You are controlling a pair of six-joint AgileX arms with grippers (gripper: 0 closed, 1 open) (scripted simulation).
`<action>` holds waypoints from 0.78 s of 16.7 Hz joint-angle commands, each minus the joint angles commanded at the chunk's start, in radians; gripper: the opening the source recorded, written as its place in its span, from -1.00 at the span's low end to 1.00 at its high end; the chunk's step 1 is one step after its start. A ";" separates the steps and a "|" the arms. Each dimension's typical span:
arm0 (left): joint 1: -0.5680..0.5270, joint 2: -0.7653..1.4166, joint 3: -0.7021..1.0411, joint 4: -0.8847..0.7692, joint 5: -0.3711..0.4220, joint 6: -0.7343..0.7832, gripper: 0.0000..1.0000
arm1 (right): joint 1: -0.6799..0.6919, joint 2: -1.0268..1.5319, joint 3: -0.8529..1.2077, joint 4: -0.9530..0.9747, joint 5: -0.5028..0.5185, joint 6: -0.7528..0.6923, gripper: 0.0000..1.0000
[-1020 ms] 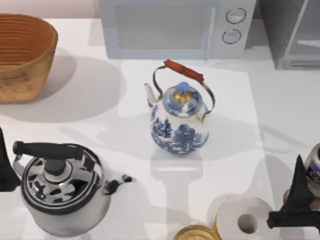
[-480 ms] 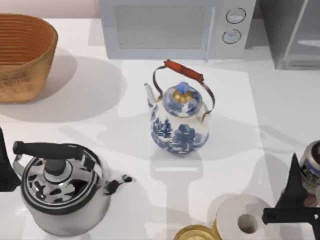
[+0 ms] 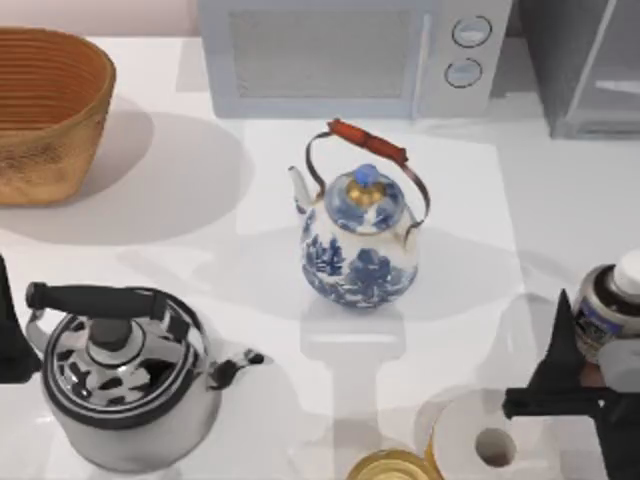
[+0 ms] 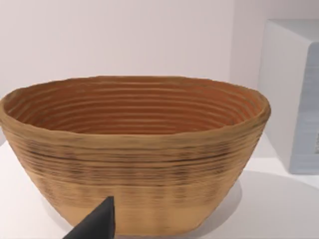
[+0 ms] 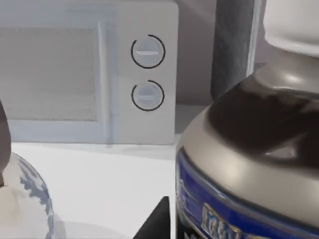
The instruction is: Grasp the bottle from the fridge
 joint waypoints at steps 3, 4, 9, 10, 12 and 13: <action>0.000 0.000 0.000 0.000 0.000 0.000 1.00 | -0.062 0.114 0.000 0.118 -0.062 0.001 -1.00; 0.000 0.000 0.000 0.000 0.000 0.000 1.00 | -0.074 0.131 0.000 0.136 -0.074 0.001 -1.00; 0.000 0.000 0.000 0.000 0.000 0.000 1.00 | -0.079 0.138 0.000 0.144 -0.080 0.001 -1.00; 0.000 0.000 0.000 0.000 0.000 0.000 1.00 | -0.079 0.138 0.000 0.144 -0.080 0.001 -0.85; 0.000 0.000 0.000 0.000 0.000 0.000 1.00 | -0.079 0.138 0.000 0.144 -0.080 0.001 -0.55; 0.000 0.000 0.000 0.000 0.000 0.000 1.00 | -0.079 0.138 0.000 0.144 -0.080 0.001 -0.40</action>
